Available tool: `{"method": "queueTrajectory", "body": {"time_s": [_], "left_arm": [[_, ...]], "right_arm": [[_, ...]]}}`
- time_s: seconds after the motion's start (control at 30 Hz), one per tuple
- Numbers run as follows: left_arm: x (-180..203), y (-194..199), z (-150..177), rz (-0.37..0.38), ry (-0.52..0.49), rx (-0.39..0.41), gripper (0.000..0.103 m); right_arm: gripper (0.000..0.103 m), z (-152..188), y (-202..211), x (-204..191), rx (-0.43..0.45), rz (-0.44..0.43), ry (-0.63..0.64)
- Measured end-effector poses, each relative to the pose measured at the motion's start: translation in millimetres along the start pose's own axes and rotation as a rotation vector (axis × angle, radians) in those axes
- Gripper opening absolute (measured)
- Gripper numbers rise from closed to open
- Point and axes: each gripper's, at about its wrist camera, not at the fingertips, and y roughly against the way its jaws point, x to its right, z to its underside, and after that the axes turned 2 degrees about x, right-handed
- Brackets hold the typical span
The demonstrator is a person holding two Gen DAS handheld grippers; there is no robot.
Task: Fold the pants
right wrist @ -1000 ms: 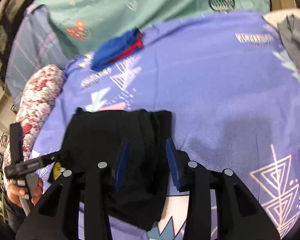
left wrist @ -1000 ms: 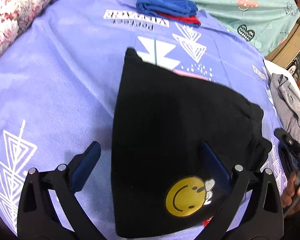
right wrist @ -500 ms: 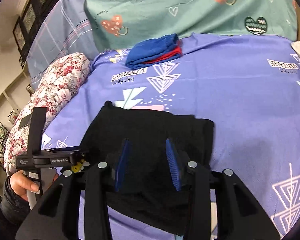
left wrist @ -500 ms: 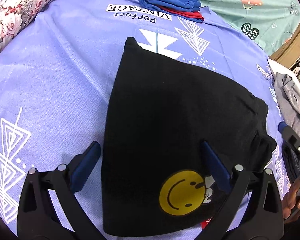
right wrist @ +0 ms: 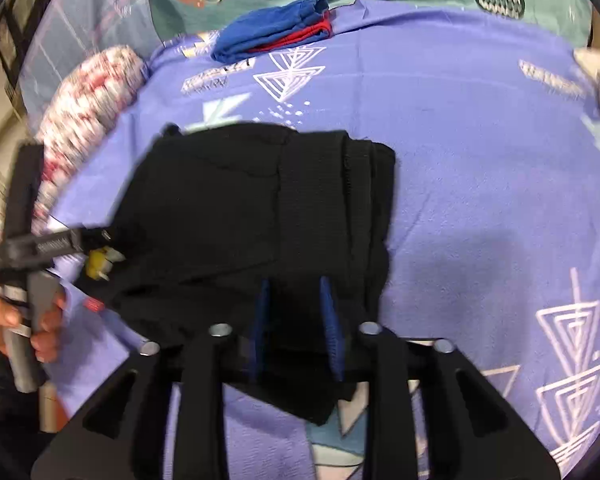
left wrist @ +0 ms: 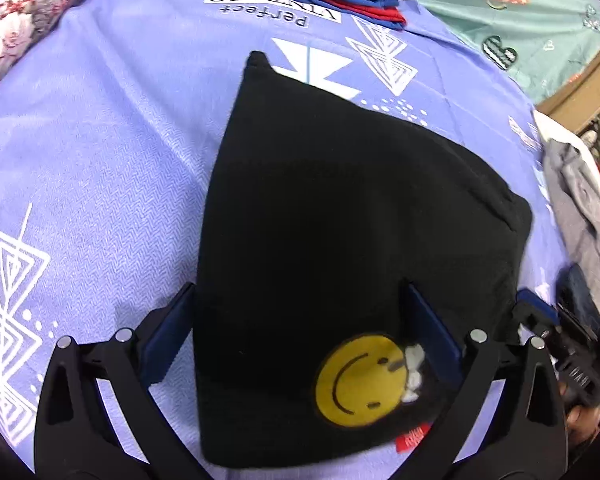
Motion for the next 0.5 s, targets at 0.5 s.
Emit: {"method": "queueTrajectory", "body": {"time_s": [0.5], "left_arm": [[-35, -10, -25, 0.263, 0.062, -0.158, 0.101]], "right_arm": [[0.073, -12, -18, 75, -0.049, -0.279, -0.357]]}}
